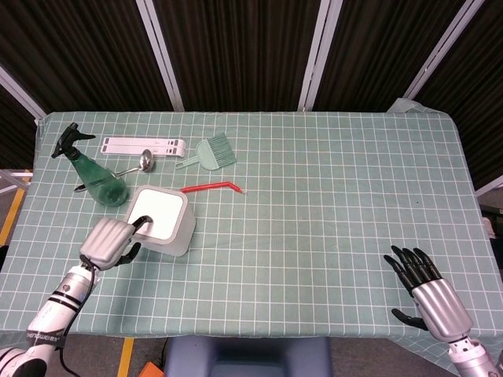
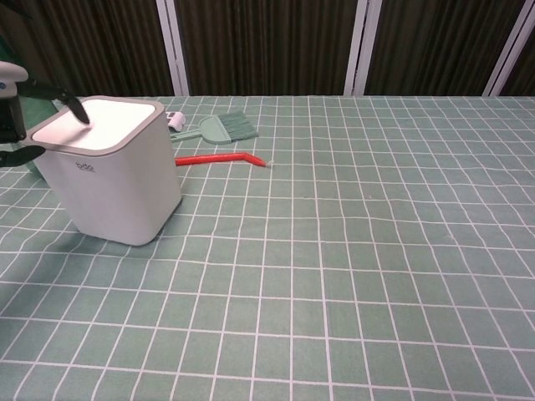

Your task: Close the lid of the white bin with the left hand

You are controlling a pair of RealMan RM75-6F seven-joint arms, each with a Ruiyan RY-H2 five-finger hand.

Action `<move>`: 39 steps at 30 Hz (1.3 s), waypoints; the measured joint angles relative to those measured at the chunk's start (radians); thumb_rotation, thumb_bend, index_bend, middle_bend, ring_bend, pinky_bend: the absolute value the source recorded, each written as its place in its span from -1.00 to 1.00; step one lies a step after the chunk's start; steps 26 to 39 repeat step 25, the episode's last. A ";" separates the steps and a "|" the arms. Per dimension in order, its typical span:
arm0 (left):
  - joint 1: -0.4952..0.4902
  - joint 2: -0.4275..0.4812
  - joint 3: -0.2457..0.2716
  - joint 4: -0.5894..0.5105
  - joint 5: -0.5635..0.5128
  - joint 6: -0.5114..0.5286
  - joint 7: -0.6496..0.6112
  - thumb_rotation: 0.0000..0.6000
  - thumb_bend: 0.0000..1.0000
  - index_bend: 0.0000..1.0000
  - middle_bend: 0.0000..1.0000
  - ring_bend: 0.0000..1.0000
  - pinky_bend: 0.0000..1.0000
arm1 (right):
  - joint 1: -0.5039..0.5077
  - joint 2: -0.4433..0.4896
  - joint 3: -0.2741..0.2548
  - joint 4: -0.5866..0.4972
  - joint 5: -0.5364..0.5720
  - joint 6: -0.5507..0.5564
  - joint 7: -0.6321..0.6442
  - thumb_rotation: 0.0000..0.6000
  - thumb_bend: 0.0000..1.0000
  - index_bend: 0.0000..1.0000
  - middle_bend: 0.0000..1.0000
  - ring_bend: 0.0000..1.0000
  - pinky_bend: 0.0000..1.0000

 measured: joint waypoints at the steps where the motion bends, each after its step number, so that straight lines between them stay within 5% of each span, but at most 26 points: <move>1: 0.010 -0.002 -0.001 0.003 0.032 0.022 -0.016 1.00 -0.01 -0.73 1.00 0.82 1.00 | 0.000 0.000 0.000 0.000 0.000 0.001 0.001 1.00 -0.64 -1.00 -1.00 -1.00 -1.00; 6: 0.084 0.007 0.017 0.004 0.216 0.139 -0.109 1.00 -0.01 -0.74 0.96 0.74 1.00 | -0.001 0.001 -0.001 0.001 -0.005 0.003 0.004 1.00 -0.64 -1.00 -1.00 -1.00 -1.00; 8: 0.121 0.018 0.040 -0.001 0.276 0.179 -0.123 1.00 -0.02 -0.74 0.71 0.51 0.88 | -0.001 0.002 -0.002 0.000 -0.007 0.004 0.005 1.00 -0.64 -1.00 -1.00 -1.00 -1.00; 11: 0.196 0.034 0.103 -0.002 0.376 0.247 -0.151 1.00 -0.06 -0.74 -0.13 -0.30 0.09 | -0.002 0.002 -0.004 0.000 -0.009 0.004 0.006 1.00 -0.64 -1.00 -1.00 -1.00 -1.00; 12: 0.232 0.037 0.134 0.003 0.417 0.277 -0.169 1.00 -0.08 -0.74 -0.54 -0.70 -0.38 | -0.002 0.002 -0.004 -0.001 -0.009 0.004 0.006 1.00 -0.64 -1.00 -1.00 -1.00 -1.00; 15: 0.326 0.029 0.202 0.049 0.510 0.362 -0.227 1.00 -0.12 -0.71 -0.97 -1.00 -0.89 | -0.002 0.001 -0.006 0.000 -0.013 0.004 0.004 1.00 -0.64 -1.00 -1.00 -1.00 -1.00; 23: 0.463 -0.054 0.286 0.284 0.582 0.466 -0.395 1.00 -0.14 -0.72 -1.00 -1.00 -1.00 | 0.002 -0.002 -0.005 0.001 -0.011 -0.004 0.006 1.00 -0.64 -1.00 -1.00 -1.00 -1.00; 39: 0.474 -0.065 0.293 0.294 0.584 0.464 -0.426 1.00 -0.14 -0.72 -1.00 -1.00 -1.00 | 0.003 -0.001 -0.005 -0.001 -0.009 -0.006 0.008 1.00 -0.64 -1.00 -1.00 -1.00 -1.00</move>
